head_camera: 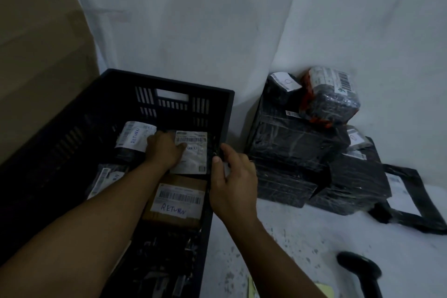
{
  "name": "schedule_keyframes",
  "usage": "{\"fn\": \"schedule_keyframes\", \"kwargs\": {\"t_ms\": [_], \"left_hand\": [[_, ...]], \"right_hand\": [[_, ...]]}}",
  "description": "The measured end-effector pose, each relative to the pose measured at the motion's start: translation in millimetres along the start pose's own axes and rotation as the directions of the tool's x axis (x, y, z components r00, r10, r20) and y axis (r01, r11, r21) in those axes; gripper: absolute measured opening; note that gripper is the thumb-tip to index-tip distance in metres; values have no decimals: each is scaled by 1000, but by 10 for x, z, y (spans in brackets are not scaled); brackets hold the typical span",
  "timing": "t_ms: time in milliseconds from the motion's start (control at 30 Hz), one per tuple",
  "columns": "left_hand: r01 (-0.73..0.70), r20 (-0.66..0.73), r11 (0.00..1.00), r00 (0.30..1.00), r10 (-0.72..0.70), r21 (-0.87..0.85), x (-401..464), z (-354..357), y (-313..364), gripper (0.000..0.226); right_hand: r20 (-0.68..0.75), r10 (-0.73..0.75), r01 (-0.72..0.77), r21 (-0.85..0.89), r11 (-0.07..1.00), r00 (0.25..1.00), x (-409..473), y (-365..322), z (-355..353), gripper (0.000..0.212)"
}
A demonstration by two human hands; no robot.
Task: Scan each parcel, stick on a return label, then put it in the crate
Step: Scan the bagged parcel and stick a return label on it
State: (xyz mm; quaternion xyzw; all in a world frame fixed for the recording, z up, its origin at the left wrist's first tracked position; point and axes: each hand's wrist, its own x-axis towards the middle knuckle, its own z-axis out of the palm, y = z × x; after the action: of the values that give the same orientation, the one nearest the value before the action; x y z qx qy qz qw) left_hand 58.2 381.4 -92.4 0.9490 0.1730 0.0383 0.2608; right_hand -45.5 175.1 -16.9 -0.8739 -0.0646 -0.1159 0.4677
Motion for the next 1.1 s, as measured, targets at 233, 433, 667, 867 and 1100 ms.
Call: {"fn": "schedule_keyframes", "kwargs": {"t_ms": [233, 433, 667, 867, 1100], "left_hand": [[-185, -235, 941, 965, 119, -284, -406, -244, 528, 21], [-374, -292, 840, 917, 272, -393, -916, -472, 1198, 7], [-409, -10, 866, 905, 425, -286, -1357, -253, 1979, 17], [-332, 224, 920, 899, 375, -208, -1611, 576, 2308, 23], [-286, 428, 950, 848, 312, -127, -2184, 1937, 2265, 41]], "right_hand": [[-25, -1, 3, 66, 998, 1000, -74, 171, -157, 35], [-133, 44, -46, -11, 999, 990, -345, 799, -622, 21], [-206, 182, -211, -126, 969, 961, -653, 1557, -1366, 12], [-198, 359, -392, -163, 905, 912, -723, 2044, -1929, 23], [-245, 427, -465, -126, 876, 870, -668, 2440, -2313, 23]]}}
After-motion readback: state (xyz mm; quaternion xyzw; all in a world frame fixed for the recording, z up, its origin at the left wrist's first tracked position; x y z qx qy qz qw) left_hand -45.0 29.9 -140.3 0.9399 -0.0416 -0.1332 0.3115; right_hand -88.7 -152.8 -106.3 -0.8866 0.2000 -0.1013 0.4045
